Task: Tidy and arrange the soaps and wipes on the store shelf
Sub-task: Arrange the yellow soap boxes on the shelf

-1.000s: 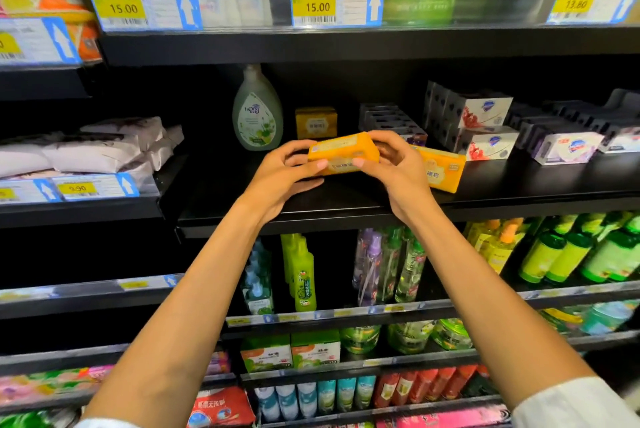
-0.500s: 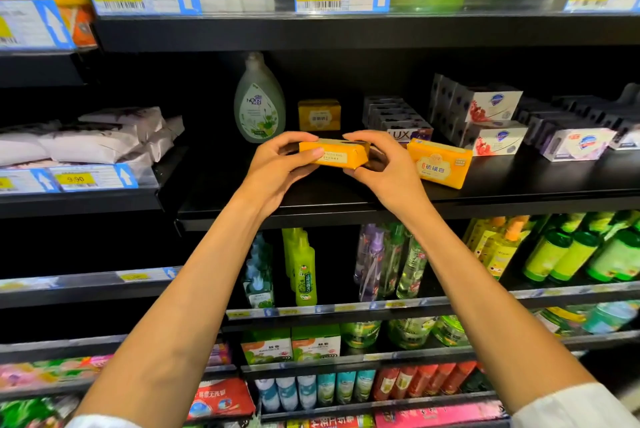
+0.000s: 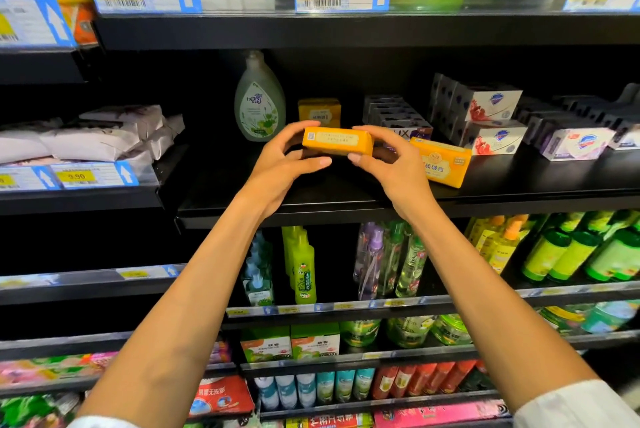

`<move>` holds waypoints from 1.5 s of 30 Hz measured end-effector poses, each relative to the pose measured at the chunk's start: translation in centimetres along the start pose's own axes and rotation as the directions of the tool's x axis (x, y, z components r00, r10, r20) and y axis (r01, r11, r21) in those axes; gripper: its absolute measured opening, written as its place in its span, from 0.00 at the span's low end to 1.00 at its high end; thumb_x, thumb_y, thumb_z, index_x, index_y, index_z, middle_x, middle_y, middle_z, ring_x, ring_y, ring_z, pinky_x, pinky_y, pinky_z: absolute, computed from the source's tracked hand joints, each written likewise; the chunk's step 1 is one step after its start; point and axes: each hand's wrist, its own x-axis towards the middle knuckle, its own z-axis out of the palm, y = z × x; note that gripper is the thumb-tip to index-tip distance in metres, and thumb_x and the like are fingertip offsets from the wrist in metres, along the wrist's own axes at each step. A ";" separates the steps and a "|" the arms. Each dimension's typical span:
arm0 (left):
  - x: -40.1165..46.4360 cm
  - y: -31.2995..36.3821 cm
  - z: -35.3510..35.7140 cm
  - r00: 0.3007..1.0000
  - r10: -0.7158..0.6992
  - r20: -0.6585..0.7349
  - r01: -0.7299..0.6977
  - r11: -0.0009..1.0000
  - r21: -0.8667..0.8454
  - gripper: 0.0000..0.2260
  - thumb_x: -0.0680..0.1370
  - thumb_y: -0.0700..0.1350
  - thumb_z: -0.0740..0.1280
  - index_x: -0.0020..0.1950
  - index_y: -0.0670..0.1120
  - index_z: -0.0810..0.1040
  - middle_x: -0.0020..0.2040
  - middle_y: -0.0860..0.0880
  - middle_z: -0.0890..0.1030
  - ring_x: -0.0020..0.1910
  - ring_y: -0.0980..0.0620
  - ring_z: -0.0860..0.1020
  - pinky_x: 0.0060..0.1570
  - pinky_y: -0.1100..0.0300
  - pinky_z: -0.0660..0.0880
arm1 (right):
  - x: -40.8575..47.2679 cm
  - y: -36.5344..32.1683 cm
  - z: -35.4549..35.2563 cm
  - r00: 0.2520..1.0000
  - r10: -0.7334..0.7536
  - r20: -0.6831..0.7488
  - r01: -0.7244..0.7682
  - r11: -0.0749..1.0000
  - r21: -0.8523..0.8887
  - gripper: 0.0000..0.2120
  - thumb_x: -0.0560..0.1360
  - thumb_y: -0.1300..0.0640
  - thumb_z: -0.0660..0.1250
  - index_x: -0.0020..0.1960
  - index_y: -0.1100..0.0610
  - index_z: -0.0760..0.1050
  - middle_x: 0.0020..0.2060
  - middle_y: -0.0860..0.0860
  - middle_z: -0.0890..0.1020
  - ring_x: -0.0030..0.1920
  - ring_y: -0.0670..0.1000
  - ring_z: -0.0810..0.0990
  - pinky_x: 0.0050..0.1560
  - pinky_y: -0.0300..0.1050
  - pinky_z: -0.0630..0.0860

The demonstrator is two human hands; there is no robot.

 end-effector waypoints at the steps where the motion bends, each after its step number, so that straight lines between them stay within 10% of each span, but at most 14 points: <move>1: 0.1 -0.1 0.0 1.000 0.012 0.001 -0.012 1.000 0.022 0.27 0.73 0.35 0.78 0.69 0.52 0.78 0.65 0.50 0.82 0.64 0.49 0.82 0.67 0.50 0.77 | 0.0 -0.1 0.0 1.000 0.014 -0.005 -0.014 0.999 0.030 0.20 0.75 0.62 0.76 0.66 0.53 0.81 0.59 0.48 0.84 0.62 0.48 0.82 0.63 0.50 0.81; 7: 0.0 0.0 0.2 0.999 0.023 -0.030 -0.021 0.999 0.049 0.21 0.74 0.39 0.78 0.65 0.50 0.81 0.62 0.48 0.84 0.63 0.48 0.82 0.64 0.48 0.79 | -0.1 -0.6 0.4 0.992 0.114 0.044 -0.119 0.983 0.136 0.19 0.80 0.64 0.71 0.69 0.58 0.76 0.56 0.55 0.84 0.56 0.51 0.85 0.53 0.51 0.85; 16: 0.3 0.1 0.2 0.989 -0.119 -0.090 0.115 0.992 -0.048 0.19 0.75 0.37 0.77 0.64 0.39 0.80 0.56 0.43 0.87 0.58 0.46 0.85 0.58 0.50 0.83 | -0.7 -0.6 -0.5 0.995 0.094 -0.022 -0.096 0.976 -0.195 0.21 0.79 0.54 0.74 0.70 0.52 0.77 0.56 0.47 0.84 0.55 0.44 0.83 0.57 0.42 0.82; 18: 0.5 0.0 0.1 0.987 -0.136 -0.083 0.132 0.990 -0.052 0.18 0.75 0.37 0.77 0.64 0.38 0.80 0.57 0.44 0.87 0.58 0.46 0.85 0.60 0.48 0.82 | -1.3 -0.8 -1.8 0.997 -0.047 -0.062 0.018 0.911 -0.413 0.19 0.79 0.52 0.73 0.69 0.51 0.78 0.60 0.45 0.82 0.59 0.40 0.79 0.60 0.34 0.76; 21: 0.6 -0.1 0.0 0.985 -0.153 -0.076 0.149 0.987 -0.053 0.17 0.76 0.38 0.76 0.63 0.37 0.80 0.56 0.43 0.87 0.57 0.46 0.85 0.60 0.45 0.82 | -1.8 -0.9 -4.9 0.950 -0.308 -0.049 0.184 0.678 -0.712 0.17 0.80 0.51 0.71 0.67 0.54 0.79 0.59 0.50 0.81 0.63 0.51 0.76 0.64 0.47 0.73; 25: 0.6 0.0 -0.1 0.983 -0.178 -0.047 0.175 0.983 -0.057 0.17 0.76 0.38 0.76 0.63 0.37 0.80 0.57 0.41 0.86 0.57 0.44 0.85 0.60 0.44 0.82 | -1.8 -0.3 -8.4 0.960 -0.205 -0.188 -0.067 0.487 -0.871 0.25 0.77 0.43 0.72 0.71 0.50 0.74 0.65 0.53 0.76 0.68 0.58 0.73 0.64 0.60 0.71; 30: 0.4 0.4 0.1 0.978 -0.207 -0.037 0.208 0.978 0.001 0.15 0.76 0.38 0.76 0.62 0.37 0.81 0.55 0.42 0.87 0.57 0.45 0.86 0.60 0.47 0.82 | -2.5 0.6 -9.1 0.932 0.195 -0.305 -0.354 0.670 -0.652 0.37 0.73 0.48 0.79 0.77 0.51 0.67 0.70 0.54 0.75 0.69 0.57 0.75 0.67 0.59 0.74; 45: -0.1 1.0 0.4 0.977 -0.213 -0.026 0.214 0.974 0.075 0.15 0.77 0.40 0.76 0.62 0.39 0.81 0.55 0.45 0.87 0.56 0.47 0.86 0.55 0.54 0.81 | -3.5 -0.8 -10.3 0.875 0.297 -0.382 -0.405 0.882 -0.243 0.19 0.71 0.55 0.81 0.59 0.50 0.78 0.49 0.48 0.85 0.51 0.47 0.83 0.52 0.42 0.77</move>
